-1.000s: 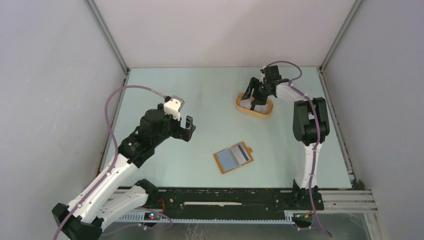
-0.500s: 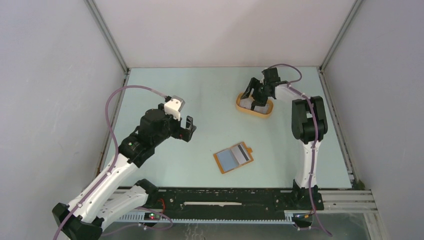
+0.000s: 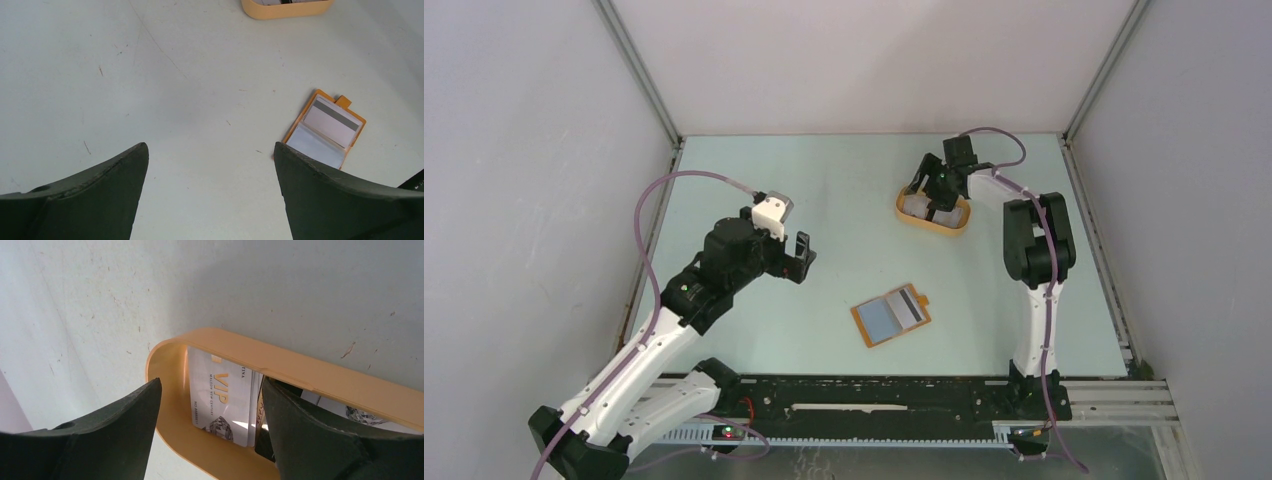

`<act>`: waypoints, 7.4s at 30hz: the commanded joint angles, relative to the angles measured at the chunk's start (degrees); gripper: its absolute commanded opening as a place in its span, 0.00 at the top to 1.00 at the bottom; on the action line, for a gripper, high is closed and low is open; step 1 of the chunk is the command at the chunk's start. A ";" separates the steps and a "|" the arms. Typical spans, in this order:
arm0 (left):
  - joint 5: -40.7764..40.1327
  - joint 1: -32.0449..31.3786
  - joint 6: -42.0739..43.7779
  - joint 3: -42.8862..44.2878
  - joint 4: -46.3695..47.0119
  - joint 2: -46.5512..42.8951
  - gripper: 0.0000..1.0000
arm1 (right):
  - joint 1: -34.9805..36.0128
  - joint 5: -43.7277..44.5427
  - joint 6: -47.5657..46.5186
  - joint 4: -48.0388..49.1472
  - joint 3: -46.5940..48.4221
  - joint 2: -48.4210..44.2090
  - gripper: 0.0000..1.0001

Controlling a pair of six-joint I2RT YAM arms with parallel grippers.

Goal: Put the credit cards into the card holder
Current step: Pick up the credit card from the storage box.

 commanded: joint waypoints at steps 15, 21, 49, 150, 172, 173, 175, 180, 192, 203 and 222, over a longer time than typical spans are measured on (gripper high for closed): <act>0.46 0.61 0.89 -0.95 0.54 0.35 0.00 | -1.98 -15.88 2.43 5.59 -3.51 2.85 0.25; 0.46 0.70 0.89 -0.95 0.54 0.37 0.00 | -3.21 -21.69 4.43 9.57 -5.32 1.38 0.27; 0.47 0.92 0.89 -0.95 0.54 0.88 0.00 | -2.49 -28.72 7.21 15.93 -6.34 0.81 0.29; 0.20 1.82 1.07 -1.03 0.45 1.76 0.00 | -9.13 -23.94 -1.71 9.99 -13.03 -10.61 1.00; 18.67 1.84 -3.44 -1.92 6.70 -3.98 0.00 | -9.33 -42.74 -33.09 2.52 -25.11 -43.10 1.00; 20.37 1.84 -5.60 -2.29 8.53 -3.99 0.00 | -9.31 -42.87 -34.19 2.15 -25.99 -45.60 1.00; 24.35 1.80 -10.70 -3.13 12.17 -3.76 0.00 | -9.33 -43.27 -35.37 1.78 -27.79 -51.22 1.00; 30.91 1.18 -23.47 -8.77 25.19 -5.20 0.00 | -9.39 -44.11 -38.97 2.70 -33.19 -62.18 1.00; 20.04 -13.49 -27.33 -26.76 64.03 -6.08 0.02 | -7.78 -65.37 -43.19 4.56 -42.69 -70.08 1.00; 16.45 -22.28 -15.80 -28.45 81.14 9.57 0.11 | 1.04 -66.81 -38.72 10.10 -45.85 -66.83 1.00; 21.45 -24.96 -17.75 -24.61 97.42 26.73 0.46 | 3.33 -65.13 -39.94 9.19 -45.85 -65.62 1.00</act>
